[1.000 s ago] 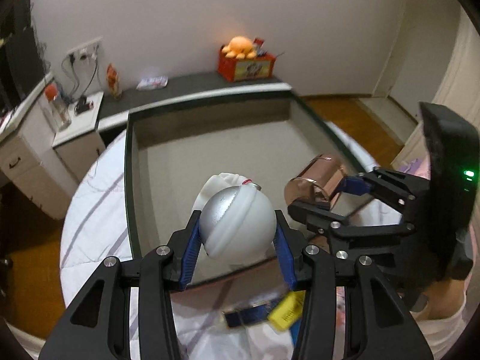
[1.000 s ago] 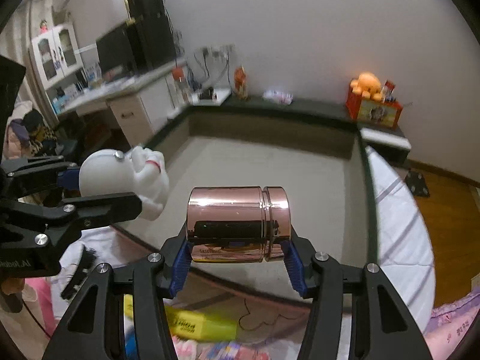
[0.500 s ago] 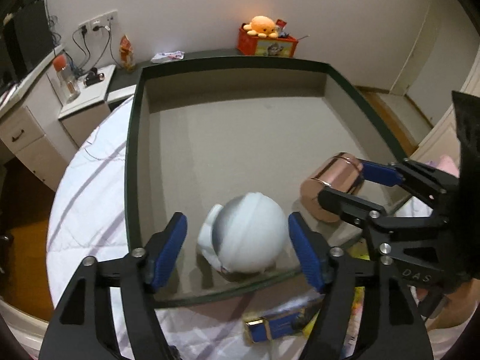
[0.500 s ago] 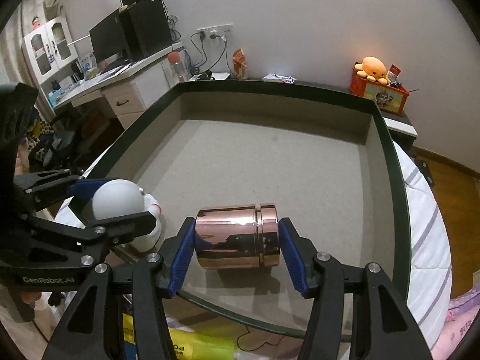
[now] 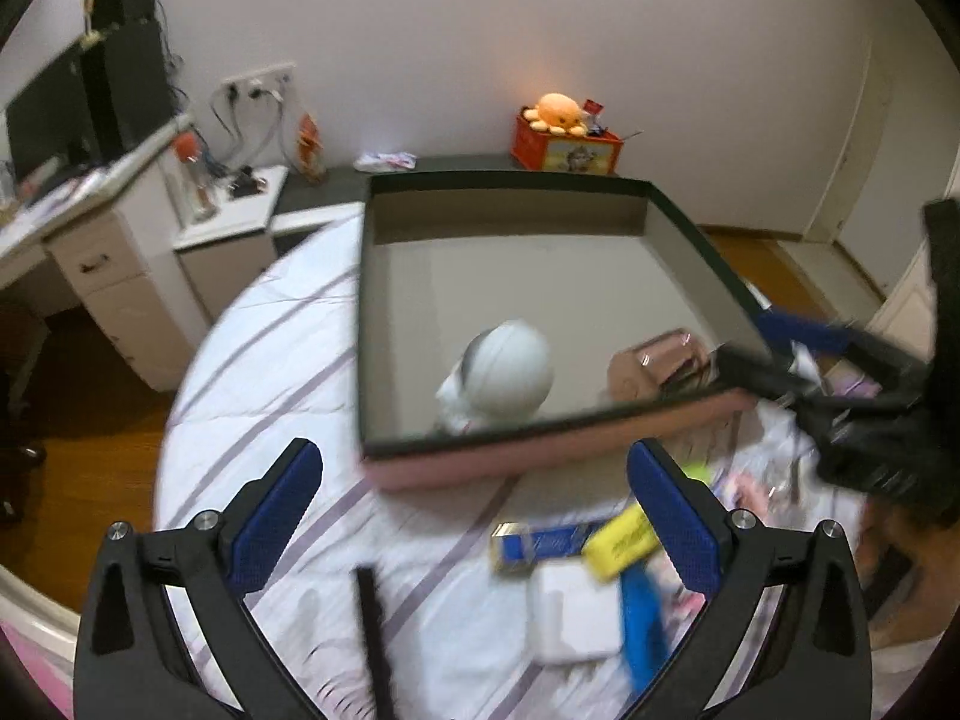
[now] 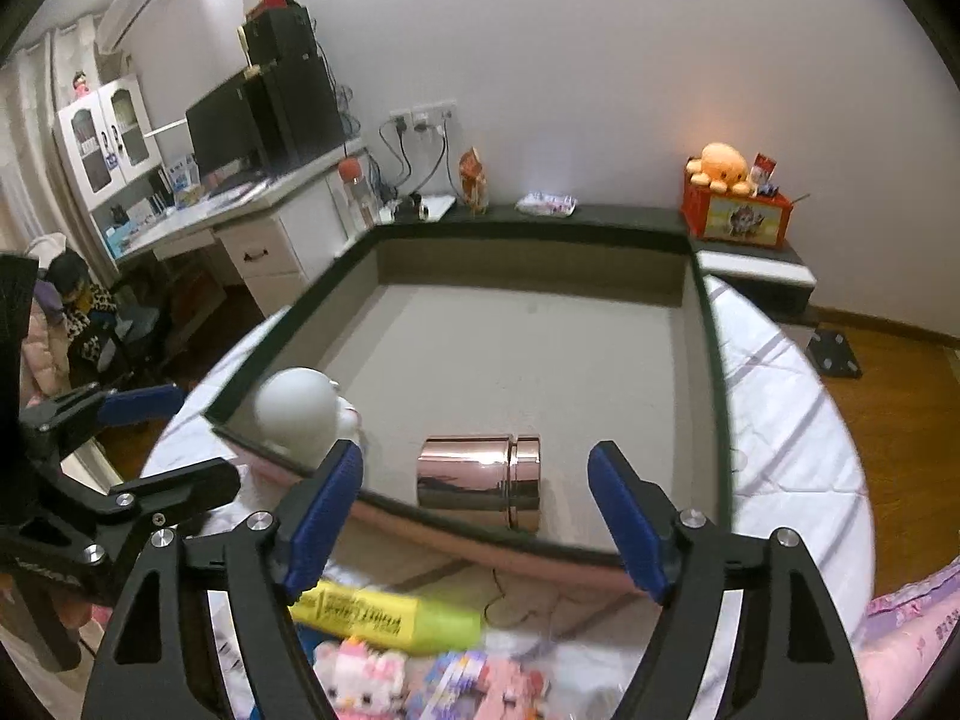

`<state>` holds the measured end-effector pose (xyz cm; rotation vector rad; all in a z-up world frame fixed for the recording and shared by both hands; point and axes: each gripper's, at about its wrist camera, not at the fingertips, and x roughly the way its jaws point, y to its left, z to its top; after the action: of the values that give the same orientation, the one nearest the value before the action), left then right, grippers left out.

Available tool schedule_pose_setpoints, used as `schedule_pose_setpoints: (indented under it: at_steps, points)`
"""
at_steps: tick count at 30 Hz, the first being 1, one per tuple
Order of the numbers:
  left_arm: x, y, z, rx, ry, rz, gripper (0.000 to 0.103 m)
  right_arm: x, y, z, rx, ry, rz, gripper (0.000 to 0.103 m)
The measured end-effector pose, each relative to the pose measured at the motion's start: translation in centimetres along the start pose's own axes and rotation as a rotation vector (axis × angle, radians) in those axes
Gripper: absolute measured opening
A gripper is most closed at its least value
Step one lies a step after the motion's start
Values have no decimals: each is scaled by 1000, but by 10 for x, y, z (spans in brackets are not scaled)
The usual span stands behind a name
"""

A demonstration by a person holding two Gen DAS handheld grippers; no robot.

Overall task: Organize rigid objects
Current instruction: 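Carry the copper canister into the box with the right gripper while the left gripper places the silver ball, then open both grippers and withdraw them from the box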

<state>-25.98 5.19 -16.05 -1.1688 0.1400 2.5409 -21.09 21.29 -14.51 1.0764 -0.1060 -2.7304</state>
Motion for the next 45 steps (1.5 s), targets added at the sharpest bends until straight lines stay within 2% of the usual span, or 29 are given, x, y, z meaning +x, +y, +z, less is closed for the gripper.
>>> schedule_pose_setpoints:
  at_steps: [3, 5, 7, 9, 11, 14, 18, 26, 29, 41, 45]
  points:
    - [-17, 5, -19, 5, -15, 53, 103, -28, 4, -5, -14, -53, -22, 84]
    - [-27, 10, -30, -18, -24, 40, 103, -44, 6, -11, -12, -86, -26, 86]
    - [-34, 12, -39, -20, -29, 44, 103, -57, 9, -18, -17, -111, -54, 103]
    - [-42, 12, -48, -20, -46, 70, 103, -70, 12, -25, -27, -139, -86, 103]
    - [-50, 13, -58, -29, -58, 71, 103, -78, 13, -33, -24, -145, -81, 103]
    - [-57, 13, -67, -33, -63, 67, 103, -85, 14, -44, -29, -141, -92, 103]
    - [-64, 12, -79, -7, -51, 111, 103, -92, 18, -62, -32, -121, -98, 103]
    - [-72, 13, -96, -11, -34, 108, 103, -96, 23, -90, -34, -69, -106, 103]
    - [-73, 6, -99, -1, -36, 80, 103, -96, 25, -96, -32, -56, -105, 103]
    - [-42, -26, -93, 58, 19, 72, 103, -83, 9, -106, 5, 1, -112, 103]
    - [-26, -34, -89, 66, 40, 41, 103, -73, 0, -109, 26, 31, -113, 103]
